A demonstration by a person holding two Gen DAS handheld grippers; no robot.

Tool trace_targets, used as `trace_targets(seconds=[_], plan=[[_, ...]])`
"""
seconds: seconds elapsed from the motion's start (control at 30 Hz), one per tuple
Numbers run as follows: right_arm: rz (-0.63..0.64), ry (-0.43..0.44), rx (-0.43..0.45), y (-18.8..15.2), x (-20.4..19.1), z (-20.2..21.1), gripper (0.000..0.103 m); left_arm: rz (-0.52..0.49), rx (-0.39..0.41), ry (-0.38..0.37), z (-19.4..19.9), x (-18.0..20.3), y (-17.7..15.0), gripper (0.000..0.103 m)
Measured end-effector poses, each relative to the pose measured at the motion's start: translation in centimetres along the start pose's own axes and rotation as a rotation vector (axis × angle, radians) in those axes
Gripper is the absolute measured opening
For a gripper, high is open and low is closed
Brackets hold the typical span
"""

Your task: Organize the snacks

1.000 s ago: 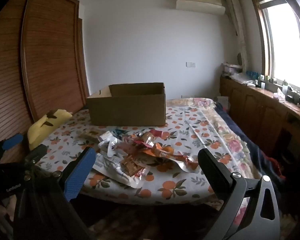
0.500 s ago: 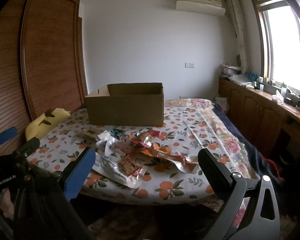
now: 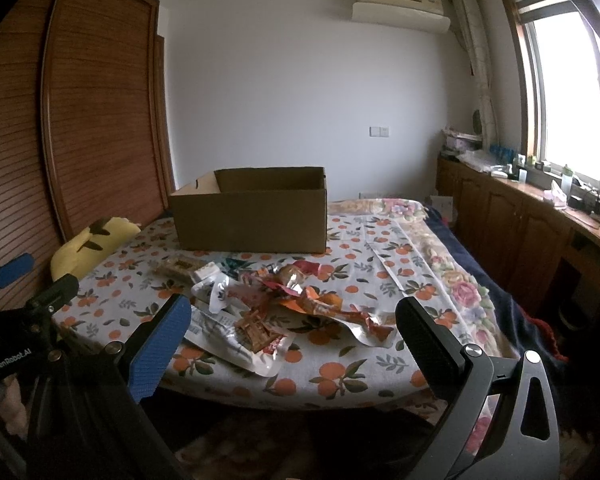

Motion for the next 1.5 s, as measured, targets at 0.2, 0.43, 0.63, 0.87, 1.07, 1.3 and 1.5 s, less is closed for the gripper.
trace_targets(seconds=[0.2,0.43,0.63,0.87,1.07,1.3,1.5], plan=[[0.002,-0.001,0.001,-0.02,-0.02,0.02,0.103,-0.001,0.003,0.005,0.09,-0.05,0.02,0.092],[0.003,-0.002,0.002,-0.03,0.00,0.01,0.103,0.009,0.009,0.013,0.26,-0.31,-0.18,0.092],[0.002,-0.002,0.003,-0.05,0.03,0.03,0.103,0.008,0.008,0.013,0.28,-0.30,-0.18,0.092],[0.003,-0.001,0.004,-0.07,-0.01,0.04,0.103,0.007,0.010,0.013,0.33,-0.26,-0.16,0.092],[0.004,-0.002,0.004,-0.05,-0.01,0.11,0.103,0.008,0.010,0.013,0.30,-0.30,-0.18,0.092],[0.004,-0.002,-0.001,-0.18,0.04,0.11,0.103,0.013,0.005,0.005,0.35,-0.24,-0.23,0.092],[0.006,-0.001,-0.003,-0.27,0.06,0.10,0.103,0.024,-0.009,0.001,-0.14,-0.31,-0.35,0.092]])
Point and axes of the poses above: each gripper's, at about its wrist camera, not at the fingertips, and z roughly against the way its jaws point, x to its right, y to its top, the point moved 10 cm from there along -z, roughly the way its jaws point, and after that the axes turned 1 degree about x, right-handed, at the moved point
